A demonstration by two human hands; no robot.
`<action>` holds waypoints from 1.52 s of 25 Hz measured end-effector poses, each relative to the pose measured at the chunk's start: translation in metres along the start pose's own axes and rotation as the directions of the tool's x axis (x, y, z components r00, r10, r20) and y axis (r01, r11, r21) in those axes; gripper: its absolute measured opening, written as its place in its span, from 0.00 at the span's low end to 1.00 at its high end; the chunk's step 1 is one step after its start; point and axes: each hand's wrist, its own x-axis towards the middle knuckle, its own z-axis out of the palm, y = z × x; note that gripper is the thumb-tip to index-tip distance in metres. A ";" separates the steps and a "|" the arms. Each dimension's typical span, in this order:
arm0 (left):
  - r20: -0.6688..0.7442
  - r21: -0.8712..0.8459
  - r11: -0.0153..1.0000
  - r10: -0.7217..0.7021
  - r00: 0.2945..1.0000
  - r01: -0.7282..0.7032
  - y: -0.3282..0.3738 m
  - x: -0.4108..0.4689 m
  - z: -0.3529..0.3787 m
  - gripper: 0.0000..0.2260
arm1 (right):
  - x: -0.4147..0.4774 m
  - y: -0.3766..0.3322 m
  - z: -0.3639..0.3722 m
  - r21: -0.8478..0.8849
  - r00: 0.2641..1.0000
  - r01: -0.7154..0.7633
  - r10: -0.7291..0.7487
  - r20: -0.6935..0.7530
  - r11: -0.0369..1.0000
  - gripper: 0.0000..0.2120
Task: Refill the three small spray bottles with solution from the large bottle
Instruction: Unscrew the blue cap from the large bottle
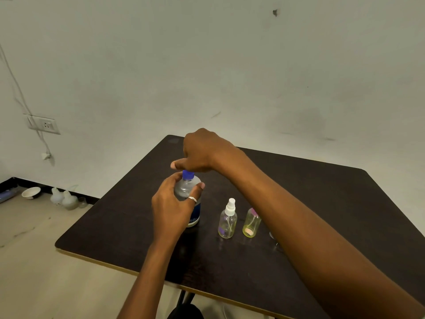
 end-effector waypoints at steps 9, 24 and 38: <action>0.006 -0.028 1.000 0.004 1.000 -0.004 0.001 -0.001 -0.001 0.30 | -0.001 -0.010 0.012 -0.070 0.996 0.092 -0.093 -0.012 0.993 0.07; 0.001 -0.028 0.999 0.031 1.000 -0.031 -0.003 0.000 0.000 0.26 | -0.007 -0.001 0.010 -0.021 0.989 -0.005 0.002 -0.145 1.000 0.20; 0.010 -0.035 0.998 0.052 0.999 -0.052 -0.006 0.001 -0.001 0.22 | -0.010 -0.006 0.014 0.102 0.993 0.110 -0.114 0.029 0.989 0.08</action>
